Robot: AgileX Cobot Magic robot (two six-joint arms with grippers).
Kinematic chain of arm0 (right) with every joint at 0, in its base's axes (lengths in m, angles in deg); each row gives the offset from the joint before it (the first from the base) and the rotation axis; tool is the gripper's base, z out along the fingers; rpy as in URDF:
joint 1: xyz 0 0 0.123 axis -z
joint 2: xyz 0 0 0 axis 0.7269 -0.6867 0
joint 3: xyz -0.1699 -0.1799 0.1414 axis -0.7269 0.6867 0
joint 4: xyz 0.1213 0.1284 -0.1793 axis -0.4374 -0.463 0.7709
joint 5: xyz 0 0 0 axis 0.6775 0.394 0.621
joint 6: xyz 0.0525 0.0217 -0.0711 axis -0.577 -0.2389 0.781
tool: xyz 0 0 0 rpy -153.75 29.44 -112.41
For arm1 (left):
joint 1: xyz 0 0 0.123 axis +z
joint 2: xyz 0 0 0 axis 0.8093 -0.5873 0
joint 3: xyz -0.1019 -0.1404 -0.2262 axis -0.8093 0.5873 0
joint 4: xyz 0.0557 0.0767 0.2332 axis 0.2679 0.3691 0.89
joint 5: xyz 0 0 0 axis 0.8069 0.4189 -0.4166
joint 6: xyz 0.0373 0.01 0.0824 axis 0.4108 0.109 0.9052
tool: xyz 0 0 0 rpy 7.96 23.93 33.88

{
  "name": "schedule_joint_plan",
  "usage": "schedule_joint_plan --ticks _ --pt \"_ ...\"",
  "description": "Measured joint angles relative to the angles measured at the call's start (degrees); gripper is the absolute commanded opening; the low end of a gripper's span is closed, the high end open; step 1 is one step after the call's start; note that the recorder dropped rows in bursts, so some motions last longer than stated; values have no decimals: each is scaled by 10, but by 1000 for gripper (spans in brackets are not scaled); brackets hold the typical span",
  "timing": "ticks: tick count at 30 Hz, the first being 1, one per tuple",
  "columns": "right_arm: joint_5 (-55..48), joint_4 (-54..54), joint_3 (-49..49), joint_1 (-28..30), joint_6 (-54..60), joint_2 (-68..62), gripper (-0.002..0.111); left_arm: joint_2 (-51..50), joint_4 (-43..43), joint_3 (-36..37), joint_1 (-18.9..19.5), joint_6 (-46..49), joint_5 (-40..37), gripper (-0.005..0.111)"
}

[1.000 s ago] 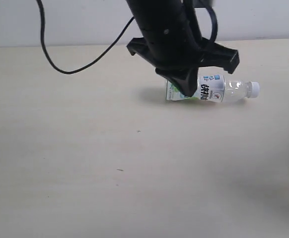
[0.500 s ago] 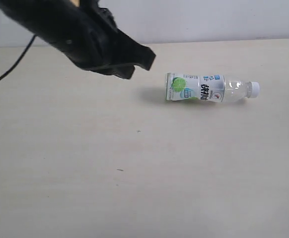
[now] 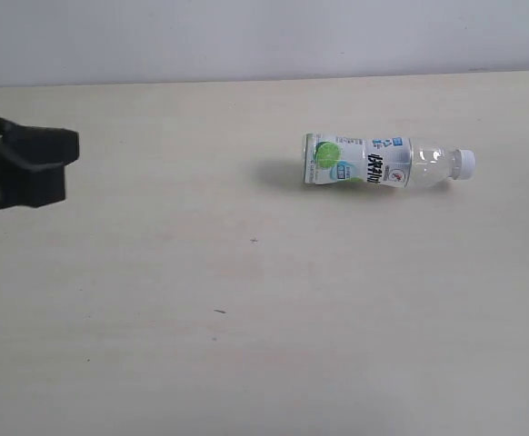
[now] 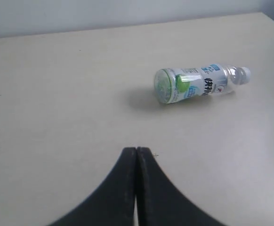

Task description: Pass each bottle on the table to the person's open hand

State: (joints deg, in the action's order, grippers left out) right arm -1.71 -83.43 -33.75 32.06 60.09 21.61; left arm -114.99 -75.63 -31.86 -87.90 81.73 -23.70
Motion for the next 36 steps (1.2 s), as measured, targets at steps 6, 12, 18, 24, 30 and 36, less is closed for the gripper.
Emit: schedule_joint_plan --ticks 6,12,18,24,30,36 --pt "0 0 0 0 0 0 0 60 0 61 12 0 10 0" --pt "0 0 0 0 0 0 0 65 0 63 12 0 10 0" --pt "0 0 0 0 0 0 0 65 0 63 12 0 10 0" --pt "15 0 0 0 2 0 0 65 0 63 12 0 11 0" --pt "141 -27 0 0 -31 0 0 65 0 63 12 0 11 0" --pt "210 -54 0 0 -55 0 0 65 0 63 12 0 11 0"
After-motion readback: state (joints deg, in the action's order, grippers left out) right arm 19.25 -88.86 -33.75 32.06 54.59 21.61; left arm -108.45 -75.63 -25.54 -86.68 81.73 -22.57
